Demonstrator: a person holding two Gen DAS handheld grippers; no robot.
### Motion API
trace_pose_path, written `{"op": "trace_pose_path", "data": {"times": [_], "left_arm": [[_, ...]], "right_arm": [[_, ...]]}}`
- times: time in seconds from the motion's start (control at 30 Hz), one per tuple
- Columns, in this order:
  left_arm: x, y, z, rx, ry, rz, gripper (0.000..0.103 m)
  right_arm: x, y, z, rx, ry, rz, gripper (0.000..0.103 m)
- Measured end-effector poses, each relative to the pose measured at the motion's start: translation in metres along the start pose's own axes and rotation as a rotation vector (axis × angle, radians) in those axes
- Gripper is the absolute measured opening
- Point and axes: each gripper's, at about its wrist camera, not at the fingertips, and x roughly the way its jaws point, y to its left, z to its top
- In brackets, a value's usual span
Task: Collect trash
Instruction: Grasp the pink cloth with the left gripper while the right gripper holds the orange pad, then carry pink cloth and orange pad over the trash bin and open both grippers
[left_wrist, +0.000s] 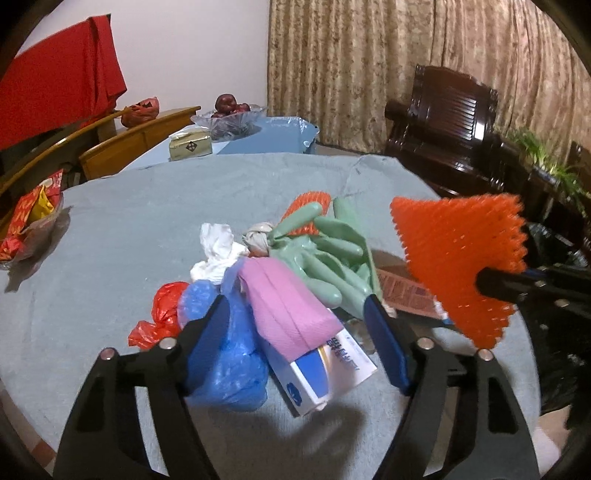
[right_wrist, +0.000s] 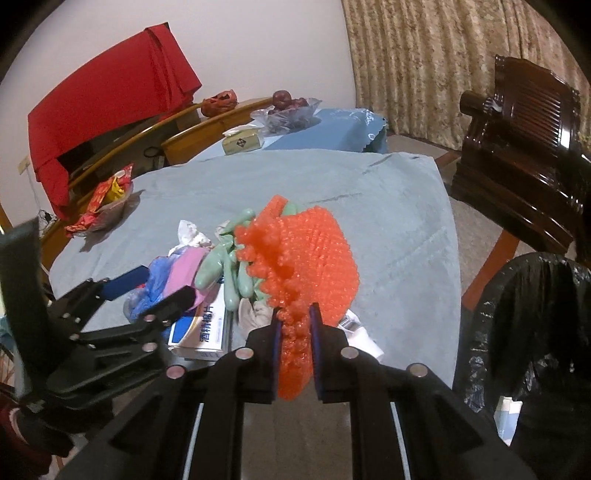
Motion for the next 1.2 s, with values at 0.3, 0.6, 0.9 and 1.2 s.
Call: {"op": "trace_pose_path", "data": {"times": [0.3, 0.6, 0.9, 1.2], "left_arm": [[0.007, -0.002, -0.005, 0.000, -0.004, -0.010, 0.037], [-0.022, 0.002, 0.002, -0.030, -0.051, -0.054, 0.020], [-0.057, -0.004, 0.014, -0.045, -0.125, -0.098, 0.017], [-0.080, -0.016, 0.030, -0.047, -0.187, -0.132, 0.016]], "right_arm": [[-0.002, -0.003, 0.000, 0.005, 0.001, 0.004, 0.014], [-0.018, -0.001, 0.002, -0.006, -0.034, 0.012, 0.014], [-0.040, -0.001, 0.005, -0.010, -0.075, 0.012, 0.014], [-0.069, -0.006, 0.010, -0.007, -0.130, 0.000, 0.014]]}}
